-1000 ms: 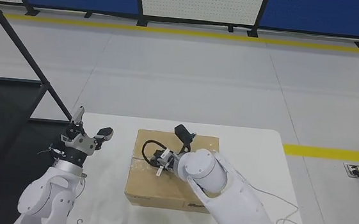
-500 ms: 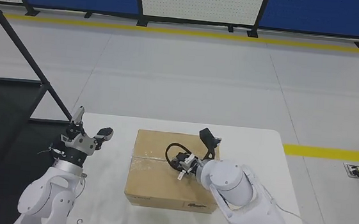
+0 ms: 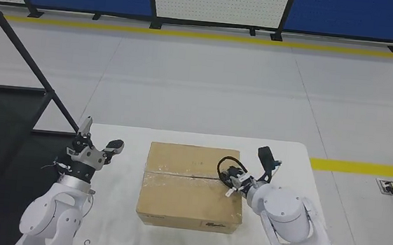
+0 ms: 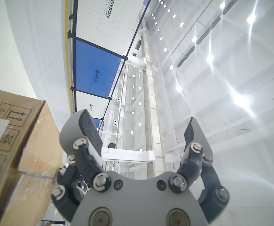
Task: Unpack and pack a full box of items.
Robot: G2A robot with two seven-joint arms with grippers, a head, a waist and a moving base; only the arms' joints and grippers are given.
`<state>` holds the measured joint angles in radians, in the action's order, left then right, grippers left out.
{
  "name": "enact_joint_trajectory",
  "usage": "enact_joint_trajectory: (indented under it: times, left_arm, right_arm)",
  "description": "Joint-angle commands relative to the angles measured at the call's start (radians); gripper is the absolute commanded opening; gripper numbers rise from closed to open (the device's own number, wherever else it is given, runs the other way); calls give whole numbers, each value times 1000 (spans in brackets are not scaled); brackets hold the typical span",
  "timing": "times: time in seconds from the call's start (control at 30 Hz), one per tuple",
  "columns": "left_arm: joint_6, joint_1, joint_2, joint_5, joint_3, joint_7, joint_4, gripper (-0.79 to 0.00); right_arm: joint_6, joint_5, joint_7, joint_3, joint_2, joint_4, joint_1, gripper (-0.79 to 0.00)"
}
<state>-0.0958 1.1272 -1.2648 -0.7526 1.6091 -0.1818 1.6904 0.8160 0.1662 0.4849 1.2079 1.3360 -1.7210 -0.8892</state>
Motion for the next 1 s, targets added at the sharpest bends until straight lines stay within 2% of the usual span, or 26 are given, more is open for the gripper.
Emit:
enact_joint_trajectory:
  times: [0.0,0.2,0.43,0.87,0.97]
  left_arm:
    - [0,0,0,0,0,0,0,0]
    - [0,0,0,0,0,0,0,0]
    - [0,0,0,0,0,0,0,0]
    - [0,0,0,0,0,0,0,0]
    - [0,0,0,0,0,0,0,0]
  right_arm:
    - [0,-5,-17,24,-3,-32,-28,-785]
    - [-14,-22,-61,99,-12,-102,-106,-785]
    - [-25,-48,-83,141,-16,-108,-150,-785]
    - [-60,-69,-90,120,-16,-36,-133,-785]
    - [-77,-77,-126,133,-15,-50,-141,-785]
